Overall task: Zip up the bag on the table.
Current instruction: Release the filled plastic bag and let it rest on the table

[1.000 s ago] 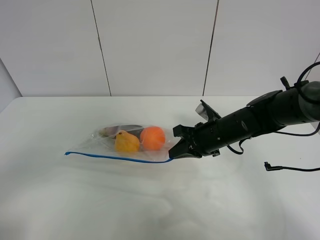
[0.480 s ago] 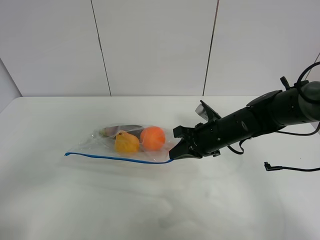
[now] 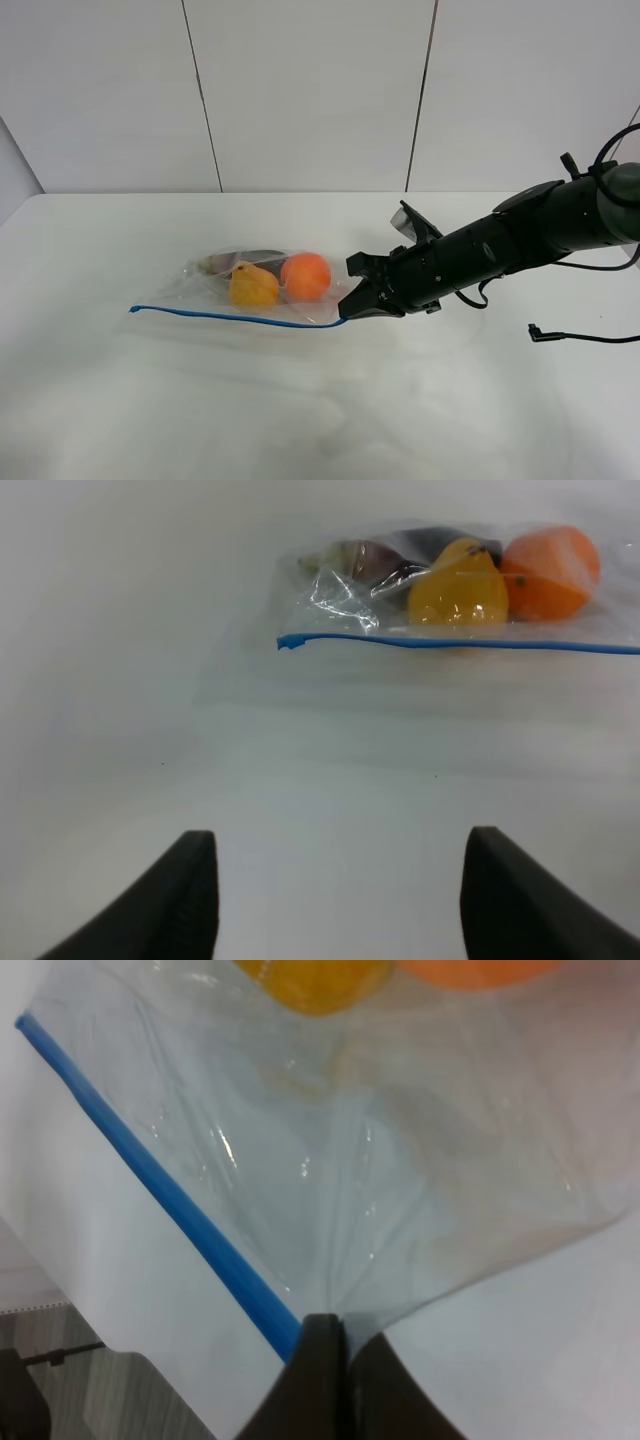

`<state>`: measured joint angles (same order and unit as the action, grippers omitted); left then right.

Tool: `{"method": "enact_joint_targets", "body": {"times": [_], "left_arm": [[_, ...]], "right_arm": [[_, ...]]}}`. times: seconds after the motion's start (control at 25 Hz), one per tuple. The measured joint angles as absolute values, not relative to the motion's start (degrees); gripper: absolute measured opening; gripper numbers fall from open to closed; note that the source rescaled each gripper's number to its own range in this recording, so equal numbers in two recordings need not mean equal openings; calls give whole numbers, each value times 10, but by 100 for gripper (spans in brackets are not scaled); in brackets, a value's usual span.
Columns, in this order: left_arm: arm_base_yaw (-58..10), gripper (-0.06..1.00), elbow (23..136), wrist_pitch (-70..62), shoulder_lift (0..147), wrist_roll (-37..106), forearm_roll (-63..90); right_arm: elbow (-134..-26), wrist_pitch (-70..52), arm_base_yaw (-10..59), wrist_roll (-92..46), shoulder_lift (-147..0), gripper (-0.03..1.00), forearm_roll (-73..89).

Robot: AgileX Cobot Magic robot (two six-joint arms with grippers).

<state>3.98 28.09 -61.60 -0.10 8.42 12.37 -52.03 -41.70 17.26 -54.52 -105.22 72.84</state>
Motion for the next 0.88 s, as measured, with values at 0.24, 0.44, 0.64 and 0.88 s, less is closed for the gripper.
{"method": "enact_joint_targets", "body": {"times": [0.24, 0.44, 0.64, 0.88], "left_arm": [[40, 73, 281, -616, -1, 84, 124], [40, 73, 281, -616, -1, 84, 124], [40, 73, 281, -616, -1, 84, 124], [40, 73, 281, -616, -1, 84, 124]], "right_arm": [[-520, -417, 173, -545, -1052, 0, 727], [-520, -417, 173, -545, -1052, 0, 727], [-520, -417, 173, -545, -1052, 0, 727], [-520, -416, 173, -545, -1052, 0, 727]]}}
